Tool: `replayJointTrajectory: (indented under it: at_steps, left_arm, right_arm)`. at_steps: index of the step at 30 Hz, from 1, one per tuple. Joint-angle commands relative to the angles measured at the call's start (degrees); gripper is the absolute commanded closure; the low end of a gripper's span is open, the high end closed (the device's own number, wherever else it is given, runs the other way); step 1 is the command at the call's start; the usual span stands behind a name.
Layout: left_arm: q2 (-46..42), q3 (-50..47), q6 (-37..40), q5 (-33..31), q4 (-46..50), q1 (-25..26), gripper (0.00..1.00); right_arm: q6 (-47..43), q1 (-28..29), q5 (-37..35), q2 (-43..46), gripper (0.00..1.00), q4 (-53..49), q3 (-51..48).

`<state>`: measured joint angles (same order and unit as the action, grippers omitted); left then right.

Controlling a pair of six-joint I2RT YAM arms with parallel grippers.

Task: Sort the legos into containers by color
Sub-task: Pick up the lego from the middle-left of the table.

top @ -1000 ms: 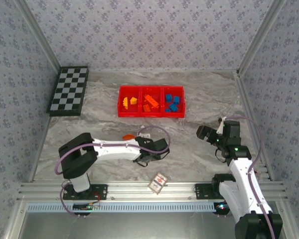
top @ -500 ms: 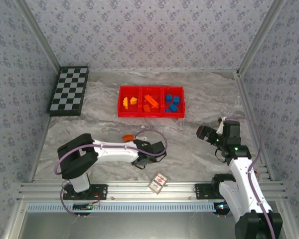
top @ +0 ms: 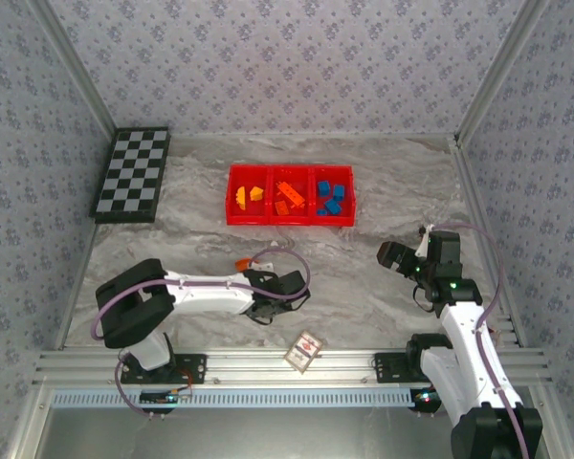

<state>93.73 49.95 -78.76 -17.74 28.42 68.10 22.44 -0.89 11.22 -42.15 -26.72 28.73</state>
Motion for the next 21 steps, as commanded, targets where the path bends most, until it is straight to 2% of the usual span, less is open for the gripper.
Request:
replayJointTrajectory:
  at_steps: [1, 13, 21]
  left_arm:
    - [0.98, -2.96, -1.39, 1.52, 1.53, -1.1, 0.46]
    - [-4.5, -7.44, -3.57, 0.91, 2.52, -2.0, 0.55]
    - [-12.62, -8.48, -2.82, -4.59, 6.25, -2.33, 0.59]
  right_arm:
    - [0.6, -0.59, -0.15, -0.08, 0.0, 0.16, -0.52]
    - [0.79, -0.67, 0.11, -0.59, 0.0, 0.62, -0.61]
    - [1.03, -0.87, 0.44, -0.99, 0.0, 0.8, -0.69]
